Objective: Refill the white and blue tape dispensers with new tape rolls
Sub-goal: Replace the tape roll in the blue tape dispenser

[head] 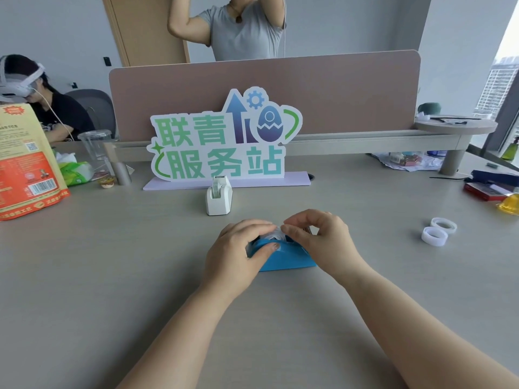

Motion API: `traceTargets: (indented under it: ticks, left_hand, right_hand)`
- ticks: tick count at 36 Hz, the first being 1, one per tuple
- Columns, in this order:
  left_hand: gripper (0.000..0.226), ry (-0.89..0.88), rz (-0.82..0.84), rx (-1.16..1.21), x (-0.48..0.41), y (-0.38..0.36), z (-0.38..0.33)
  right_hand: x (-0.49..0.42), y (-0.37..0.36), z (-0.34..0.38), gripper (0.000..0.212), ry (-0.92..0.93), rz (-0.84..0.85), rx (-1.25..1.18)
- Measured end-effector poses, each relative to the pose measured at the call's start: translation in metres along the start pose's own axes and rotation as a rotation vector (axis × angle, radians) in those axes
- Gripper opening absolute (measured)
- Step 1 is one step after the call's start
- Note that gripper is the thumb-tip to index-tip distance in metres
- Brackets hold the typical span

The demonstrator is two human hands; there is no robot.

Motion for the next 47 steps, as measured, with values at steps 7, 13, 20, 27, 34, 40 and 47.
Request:
traceTargets:
  ticks: [7, 13, 20, 27, 34, 40, 47]
  left_hand:
    - [0.036, 0.018, 0.021, -0.022, 0.001, 0.000, 0.001]
    - [0.046, 0.051, 0.036, -0.017, 0.001, 0.001, 0.002]
    - [0.037, 0.050, 0.035, -0.068, 0.001, 0.003, -0.001]
    - [0.036, 0.045, 0.034, -0.060, 0.001, 0.003, 0.001]
    - [0.036, 0.045, 0.035, -0.060, 0.001, 0.004, 0.001]
    - [0.036, 0.045, 0.040, -0.058, 0.001, 0.004, 0.001]
    - [0.036, 0.036, 0.031, -0.059, 0.001, 0.004, 0.001]
  right_hand:
    - [0.000, -0.002, 0.000, 0.022, -0.036, -0.057, 0.014]
    - [-0.001, 0.000, 0.000, 0.024, -0.073, -0.093, 0.002]
    - [-0.003, 0.010, -0.008, 0.019, -0.202, -0.104, -0.199]
    - [-0.004, 0.020, -0.011, 0.024, -0.289, -0.103, -0.361]
    - [-0.003, 0.026, -0.013, 0.022, -0.327, -0.098, -0.461]
    - [-0.002, 0.029, -0.012, 0.022, -0.350, -0.102, -0.505]
    - [-0.002, 0.033, -0.014, 0.023, -0.392, -0.103, -0.521]
Point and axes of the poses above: each hand's wrist, its own x-axis away from the middle knuckle, its own y-axis out of the back of the hand, z = x × y, the point moved 1 cm from there along -x, towards the middle knuckle, and after that the axes turned 13 degrees about z, right-handed, at the moved point
